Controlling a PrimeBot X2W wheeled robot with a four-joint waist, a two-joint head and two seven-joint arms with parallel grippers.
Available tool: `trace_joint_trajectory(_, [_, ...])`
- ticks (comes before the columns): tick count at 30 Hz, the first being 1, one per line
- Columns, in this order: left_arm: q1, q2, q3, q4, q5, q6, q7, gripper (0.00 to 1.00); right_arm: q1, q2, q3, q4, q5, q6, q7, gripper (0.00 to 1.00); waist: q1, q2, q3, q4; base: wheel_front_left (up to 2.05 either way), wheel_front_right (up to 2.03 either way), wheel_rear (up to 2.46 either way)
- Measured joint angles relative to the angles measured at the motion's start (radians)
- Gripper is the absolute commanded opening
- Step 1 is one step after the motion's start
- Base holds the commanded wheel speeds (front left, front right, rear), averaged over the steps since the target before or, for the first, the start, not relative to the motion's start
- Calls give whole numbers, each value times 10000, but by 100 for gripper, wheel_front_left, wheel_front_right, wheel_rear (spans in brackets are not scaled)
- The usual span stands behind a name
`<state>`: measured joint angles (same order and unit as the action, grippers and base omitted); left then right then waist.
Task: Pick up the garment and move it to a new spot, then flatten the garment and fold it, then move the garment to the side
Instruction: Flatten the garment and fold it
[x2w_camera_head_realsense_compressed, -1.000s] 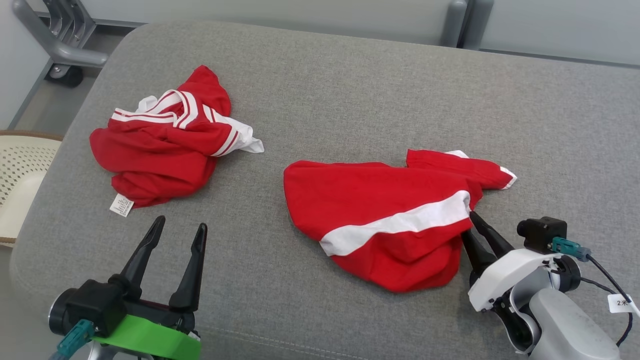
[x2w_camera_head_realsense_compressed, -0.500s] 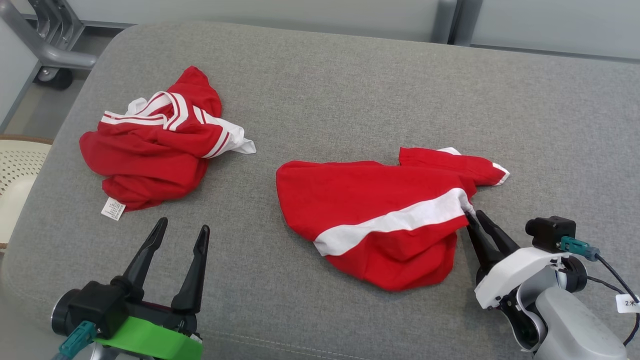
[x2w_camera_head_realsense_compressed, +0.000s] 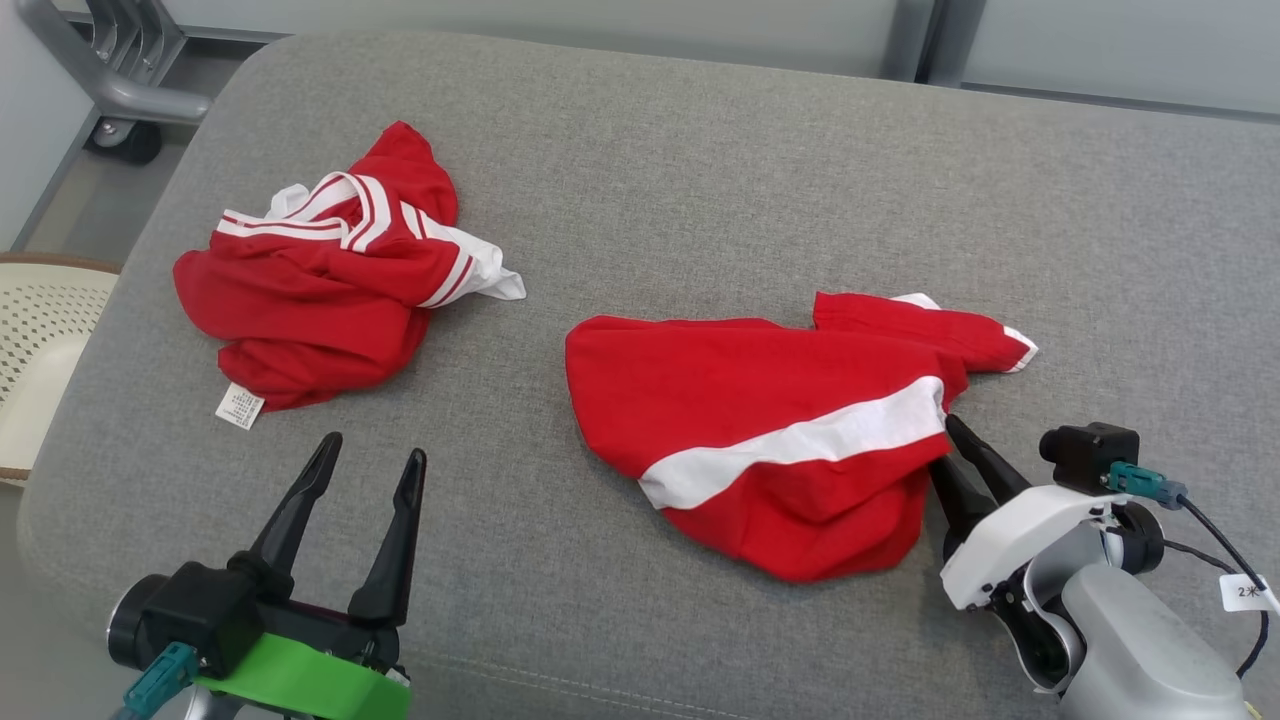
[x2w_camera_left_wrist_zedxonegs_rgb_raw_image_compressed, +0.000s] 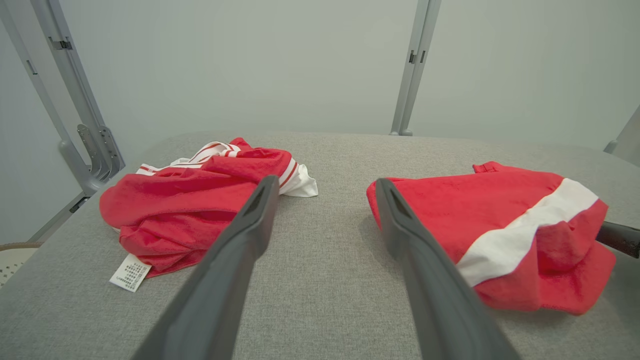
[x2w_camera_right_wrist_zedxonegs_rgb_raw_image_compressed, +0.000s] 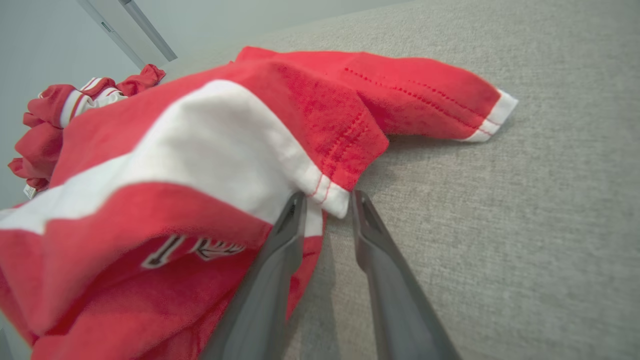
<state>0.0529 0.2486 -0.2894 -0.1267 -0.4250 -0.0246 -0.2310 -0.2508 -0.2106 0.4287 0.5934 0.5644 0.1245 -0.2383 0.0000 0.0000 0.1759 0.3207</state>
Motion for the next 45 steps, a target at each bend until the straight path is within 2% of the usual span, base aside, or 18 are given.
trace_joint_trajectory(4, [0, -6, 0, 4, 0, 0, -2, 100, -88, 35, 111, 42, 6, 0, -2, 44, 0, 0, -9, 48, 0, 0, 0])
trace_joint_trajectory(8, [0, -21, 19, 33, 0, 0, -2, 100, -91, 31, 291, 104, 36, 0, -2, 33, 0, 0, -57, 63, 0, 0, 0])
trace_joint_trajectory(12, [2, -19, 71, 35, 0, 25, -4, 100, -124, 31, 397, 102, 77, 0, -4, 11, 0, 0, -86, 22, 0, 0, 0])
trace_joint_trajectory(15, [2, -23, 113, 42, 0, 77, -4, 100, -128, 25, 489, 92, 84, 0, -4, 0, 0, 0, -126, -47, 0, 0, 0])
trace_joint_trajectory(25, [59, -121, 190, 113, -134, 88, -77, 100, -127, -495, 863, -441, 318, 0, -79, 0, 0, 0, -241, -460, 0, 0, 0])
trace_joint_trajectory(30, [128, -234, -125, 173, -364, 50, -59, 100, -134, -1413, 1110, -1106, 771, 0, 481, 0, 0, 0, -311, -725, 0, 0, 0])
trace_joint_trajectory(36, [152, -247, -1179, 435, -487, -602, 552, 100, -928, -2947, 1156, -2173, 1227, 0, 1779, 0, 0, 0, -482, -957, 0, 0, 0])
trace_joint_trajectory(39, [185, -293, -1987, 754, -560, -769, 1018, 100, -1294, -3624, 1068, -2759, 1666, 2, 2583, 0, 0, 0, -667, -998, 0, 0, 0])
trace_joint_trajectory(42, [175, -456, -2443, 1001, -642, -855, 1285, 100, -1311, -4188, 1068, -2953, 1774, 0, 3164, 0, 0, 0, -801, -969, 0, 0, 0])
trace_joint_trajectory(45, [127, -880, -2880, 1306, -1035, -897, 1609, 100, -1285, -4410, 1095, -3229, 2136, 0, 3616, 0, 0, 0, -891, -861, 0, 0, 0])
